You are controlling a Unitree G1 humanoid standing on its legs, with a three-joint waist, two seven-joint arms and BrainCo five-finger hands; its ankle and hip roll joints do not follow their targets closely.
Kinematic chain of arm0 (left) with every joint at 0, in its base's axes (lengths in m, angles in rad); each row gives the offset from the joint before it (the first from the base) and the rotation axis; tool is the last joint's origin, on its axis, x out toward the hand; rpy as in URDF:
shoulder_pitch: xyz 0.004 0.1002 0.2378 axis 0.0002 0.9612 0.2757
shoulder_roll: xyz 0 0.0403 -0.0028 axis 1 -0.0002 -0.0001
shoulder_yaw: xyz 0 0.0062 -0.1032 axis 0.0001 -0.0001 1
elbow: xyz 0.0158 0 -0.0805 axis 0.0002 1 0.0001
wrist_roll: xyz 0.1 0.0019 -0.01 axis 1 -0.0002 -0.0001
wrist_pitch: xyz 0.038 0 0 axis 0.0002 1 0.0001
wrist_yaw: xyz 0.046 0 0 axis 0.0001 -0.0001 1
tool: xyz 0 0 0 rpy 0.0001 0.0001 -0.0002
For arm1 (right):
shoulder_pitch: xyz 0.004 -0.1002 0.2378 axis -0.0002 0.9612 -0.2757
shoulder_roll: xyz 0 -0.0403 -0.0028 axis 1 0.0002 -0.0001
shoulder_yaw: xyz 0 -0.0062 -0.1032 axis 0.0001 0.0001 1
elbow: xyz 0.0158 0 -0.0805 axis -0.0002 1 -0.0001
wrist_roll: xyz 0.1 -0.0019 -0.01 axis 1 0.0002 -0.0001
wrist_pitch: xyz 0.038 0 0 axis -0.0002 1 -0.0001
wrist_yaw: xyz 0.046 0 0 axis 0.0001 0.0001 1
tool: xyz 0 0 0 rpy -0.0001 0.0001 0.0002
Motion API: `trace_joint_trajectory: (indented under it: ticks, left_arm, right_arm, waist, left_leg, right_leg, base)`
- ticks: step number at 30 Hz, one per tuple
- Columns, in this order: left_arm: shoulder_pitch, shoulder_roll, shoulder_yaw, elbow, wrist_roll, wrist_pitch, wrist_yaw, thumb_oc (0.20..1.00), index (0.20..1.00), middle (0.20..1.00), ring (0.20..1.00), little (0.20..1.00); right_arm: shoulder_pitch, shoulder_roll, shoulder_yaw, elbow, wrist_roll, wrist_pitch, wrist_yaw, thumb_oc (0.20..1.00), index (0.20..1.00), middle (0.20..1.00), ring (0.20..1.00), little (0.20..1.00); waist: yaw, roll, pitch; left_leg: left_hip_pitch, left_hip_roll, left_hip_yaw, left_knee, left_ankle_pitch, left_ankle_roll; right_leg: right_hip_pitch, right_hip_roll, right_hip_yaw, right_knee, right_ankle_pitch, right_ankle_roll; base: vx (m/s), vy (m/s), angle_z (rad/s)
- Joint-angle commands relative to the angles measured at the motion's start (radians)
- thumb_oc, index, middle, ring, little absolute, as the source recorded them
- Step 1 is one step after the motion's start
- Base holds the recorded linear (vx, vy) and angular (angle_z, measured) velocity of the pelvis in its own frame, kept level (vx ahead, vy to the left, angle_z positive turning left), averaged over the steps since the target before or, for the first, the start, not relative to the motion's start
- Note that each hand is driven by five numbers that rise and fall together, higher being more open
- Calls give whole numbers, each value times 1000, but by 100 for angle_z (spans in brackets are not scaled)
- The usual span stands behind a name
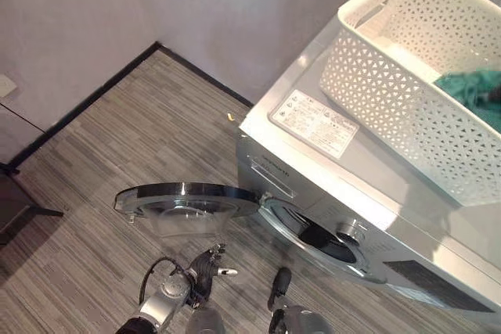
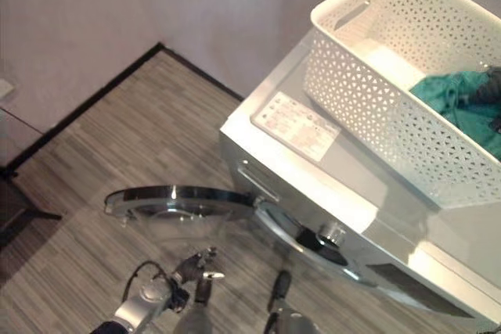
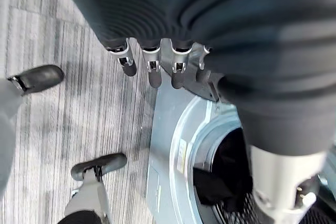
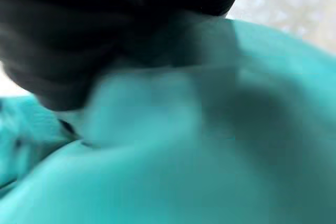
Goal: Grab the laundry basket,head to the washer,open it,put in the laundry and shut it.
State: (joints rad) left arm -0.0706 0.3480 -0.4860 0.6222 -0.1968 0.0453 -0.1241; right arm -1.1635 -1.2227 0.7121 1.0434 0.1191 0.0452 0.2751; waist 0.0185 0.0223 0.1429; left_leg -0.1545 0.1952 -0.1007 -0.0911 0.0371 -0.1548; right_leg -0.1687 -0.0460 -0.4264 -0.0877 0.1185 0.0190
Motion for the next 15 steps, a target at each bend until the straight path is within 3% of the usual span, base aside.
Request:
trace_joint_trajectory:
  ticks: [1, 7, 12, 14, 15]
  left_arm:
    - [-29, 3, -39, 9, -13, -42, 20, 1000, 1000, 1000, 1000, 1000]
    - [-17, -3, -22, 35, -5, -49, 39, 1000, 1000, 1000, 1000, 1000]
    - [14, -14, 10, 31, 7, -51, 64, 1000, 1000, 1000, 1000, 1000]
    - [17, -15, 12, 29, 7, -48, 69, 1000, 1000, 1000, 1000, 1000]
    - [18, -27, 19, 32, 16, -47, 77, 1000, 1000, 1000, 1000, 1000]
  right_arm:
    - [-81, -11, -35, 23, 137, -32, -124, 200, 200, 200, 200, 200]
    - [-138, -8, -163, -20, 289, -83, -252, 200, 200, 200, 200, 200]
    - [-53, 25, -359, -210, 350, -149, -405, 200, 200, 200, 200, 200]
    - [-17, 35, -413, -260, 347, -158, -429, 200, 200, 200, 200, 200]
    - [51, 48, -502, -360, 326, -175, -490, 200, 200, 200, 200, 200]
  waist:
    - [9, -51, -20]
    - [0, -62, -47]
    - [-13, -54, -78]
    - [-14, -52, -82]
    - [-20, -43, -90]
  left_leg:
    - [97, 54, 79, 16, 34, 10]
    - [142, 38, 93, 84, -41, 27]
    - [208, -7, 117, 137, -163, 59]
    - [216, -17, 123, 144, -179, 67]
    - [224, -36, 120, 147, -196, 78]
  right_leg:
    - [7, -48, 104, 137, -192, 60]
    - [67, -69, 129, 134, -184, 71]
    - [110, -101, 182, 133, -164, 101]
    - [112, -110, 189, 137, -161, 106]
    - [113, -126, 194, 148, -158, 115]
  base:
    - [18, 50, 2]
    - [38, 93, -2]
    - [9, 158, -18]
    - [-17, 169, -29]
    - [-19, 191, -34]
